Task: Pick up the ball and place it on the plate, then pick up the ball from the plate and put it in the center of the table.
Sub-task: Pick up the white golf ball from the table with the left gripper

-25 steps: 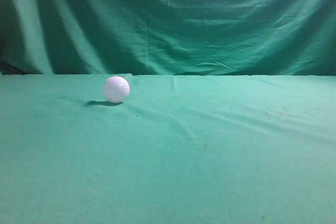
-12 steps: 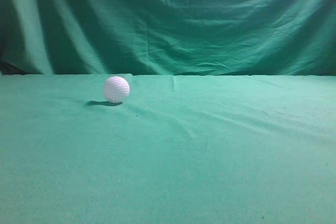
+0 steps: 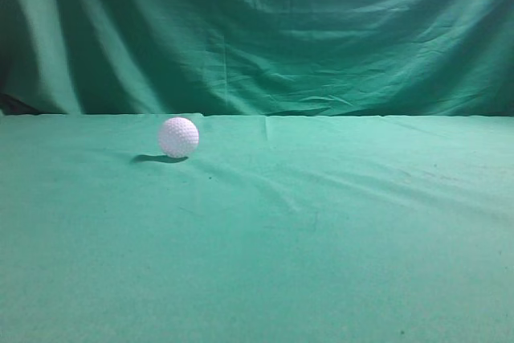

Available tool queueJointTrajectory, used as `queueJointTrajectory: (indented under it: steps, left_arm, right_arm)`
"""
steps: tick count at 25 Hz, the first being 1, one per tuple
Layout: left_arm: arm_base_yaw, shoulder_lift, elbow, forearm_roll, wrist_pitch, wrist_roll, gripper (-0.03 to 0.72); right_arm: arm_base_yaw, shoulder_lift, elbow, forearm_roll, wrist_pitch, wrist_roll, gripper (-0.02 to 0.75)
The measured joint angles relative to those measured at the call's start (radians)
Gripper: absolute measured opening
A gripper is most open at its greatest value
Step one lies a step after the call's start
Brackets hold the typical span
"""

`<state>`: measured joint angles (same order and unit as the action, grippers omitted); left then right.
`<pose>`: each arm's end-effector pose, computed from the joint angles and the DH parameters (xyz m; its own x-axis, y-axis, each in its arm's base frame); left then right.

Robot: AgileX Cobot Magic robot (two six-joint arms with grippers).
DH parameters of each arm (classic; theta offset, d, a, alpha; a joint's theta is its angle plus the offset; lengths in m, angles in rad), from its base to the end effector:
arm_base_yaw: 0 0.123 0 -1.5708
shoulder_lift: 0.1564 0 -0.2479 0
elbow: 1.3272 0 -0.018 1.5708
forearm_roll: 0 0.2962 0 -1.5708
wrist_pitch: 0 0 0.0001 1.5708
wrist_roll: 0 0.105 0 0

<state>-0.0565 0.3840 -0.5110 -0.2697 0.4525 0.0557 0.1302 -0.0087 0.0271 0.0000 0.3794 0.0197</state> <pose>0.1737 -0.0221 0.3078 -0.2495 -0.1718 -0.9530 0.1251 0.9702 -0.2076 0.1477 0.0193 0.1656 -0.3055 -0.0201 -0.9520 -0.1238 0.9921 0.0188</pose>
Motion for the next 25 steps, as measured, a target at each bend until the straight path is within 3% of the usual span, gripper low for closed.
queueJointTrajectory:
  steps: [5,10,17,25]
  left_arm:
    - [-0.026,0.250,-0.176,-0.036,0.206,0.148,0.049]
    - [-0.138,0.480,-0.272,-0.085,0.253,0.284,0.049]
    - [-0.314,0.831,-0.457,-0.020,0.291,0.287,0.049]
    - [-0.398,1.183,-0.700,0.095,0.311,0.187,0.049]
  right_arm:
    - [0.000,0.000,0.000,0.000,0.000,0.000,0.050]
    - [0.000,0.000,0.000,0.000,0.000,0.000,0.050]
    - [0.000,0.000,0.000,0.000,0.000,0.000,0.050]
    - [0.000,0.000,0.000,0.000,0.000,0.000,0.050]
